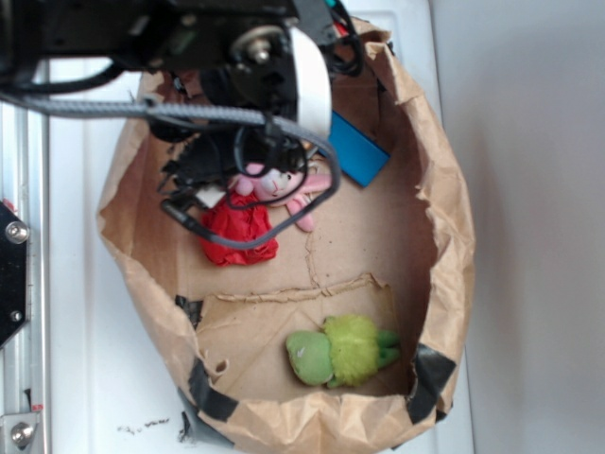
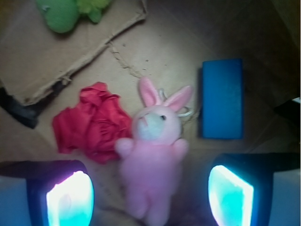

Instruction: Grab the pink bunny.

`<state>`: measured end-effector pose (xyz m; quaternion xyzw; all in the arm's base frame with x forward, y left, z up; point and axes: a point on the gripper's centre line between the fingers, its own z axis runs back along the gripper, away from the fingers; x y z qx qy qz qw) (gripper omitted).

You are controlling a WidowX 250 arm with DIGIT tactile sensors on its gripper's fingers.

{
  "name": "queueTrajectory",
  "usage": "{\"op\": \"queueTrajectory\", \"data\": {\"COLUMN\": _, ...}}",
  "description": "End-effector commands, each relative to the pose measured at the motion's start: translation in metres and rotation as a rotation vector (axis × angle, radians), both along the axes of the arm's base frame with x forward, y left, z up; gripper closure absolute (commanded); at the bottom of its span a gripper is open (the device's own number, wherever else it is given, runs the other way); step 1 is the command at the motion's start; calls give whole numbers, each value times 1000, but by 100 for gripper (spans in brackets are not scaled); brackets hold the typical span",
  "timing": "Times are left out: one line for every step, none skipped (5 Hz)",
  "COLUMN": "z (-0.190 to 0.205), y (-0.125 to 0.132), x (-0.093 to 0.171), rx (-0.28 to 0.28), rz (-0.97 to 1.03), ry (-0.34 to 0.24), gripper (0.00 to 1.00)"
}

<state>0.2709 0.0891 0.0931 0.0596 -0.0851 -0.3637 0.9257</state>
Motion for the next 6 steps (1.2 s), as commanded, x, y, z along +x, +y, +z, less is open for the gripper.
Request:
{"op": "queueTrajectory", "data": {"z": -13, "y": 13, "x": 5, "rx": 83, "rz": 8, "ry": 1, "gripper": 0}}
{"op": "queueTrajectory", "data": {"z": -33, "y": 6, "x": 6, "rx": 141, "rz": -13, "ry": -31, "gripper": 0}}
{"op": "queueTrajectory", "data": {"z": -45, "y": 2, "x": 9, "rx": 125, "rz": -24, "ry": -2, "gripper": 0}}
{"op": "queueTrajectory", "data": {"z": -52, "y": -6, "x": 6, "rx": 85, "rz": -61, "ry": 55, "gripper": 0}}
{"op": "queueTrajectory", "data": {"z": -40, "y": -19, "x": -14, "rx": 37, "rz": -116, "ry": 103, "gripper": 0}}
{"op": "queueTrajectory", "data": {"z": -31, "y": -23, "x": -23, "rx": 12, "rz": -143, "ry": 112, "gripper": 0}}
